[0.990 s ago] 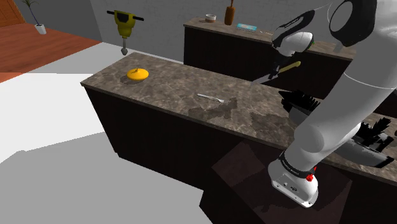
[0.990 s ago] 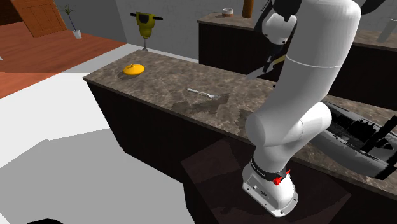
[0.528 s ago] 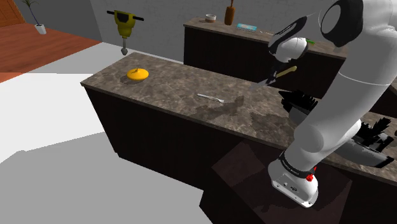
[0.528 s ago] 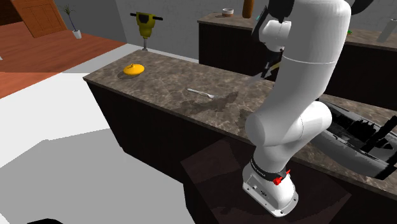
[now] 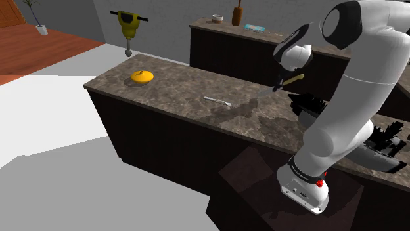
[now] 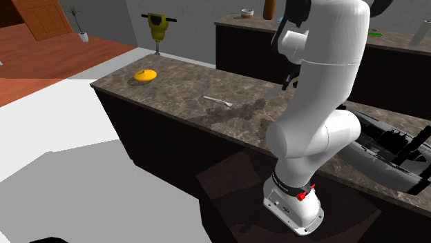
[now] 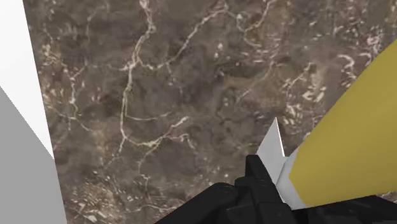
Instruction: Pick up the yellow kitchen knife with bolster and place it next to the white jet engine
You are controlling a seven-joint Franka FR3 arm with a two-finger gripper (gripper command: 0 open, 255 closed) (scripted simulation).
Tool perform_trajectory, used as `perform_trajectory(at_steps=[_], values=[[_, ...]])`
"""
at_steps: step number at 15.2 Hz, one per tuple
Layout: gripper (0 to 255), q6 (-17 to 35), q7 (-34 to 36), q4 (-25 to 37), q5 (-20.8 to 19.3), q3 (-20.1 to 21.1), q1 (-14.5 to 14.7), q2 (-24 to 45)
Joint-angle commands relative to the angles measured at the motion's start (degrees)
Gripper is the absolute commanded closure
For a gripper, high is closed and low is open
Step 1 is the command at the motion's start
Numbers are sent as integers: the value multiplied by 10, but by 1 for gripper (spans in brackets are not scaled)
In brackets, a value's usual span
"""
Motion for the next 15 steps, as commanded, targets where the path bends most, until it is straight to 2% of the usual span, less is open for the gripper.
perform_trajectory(at_steps=[1,11,15], values=[[255,13,-10,-4,13,6,-2,13],[255,69,-61,-6,80,40,-27,79],[255,69,-61,-6,80,40,-27,79]])
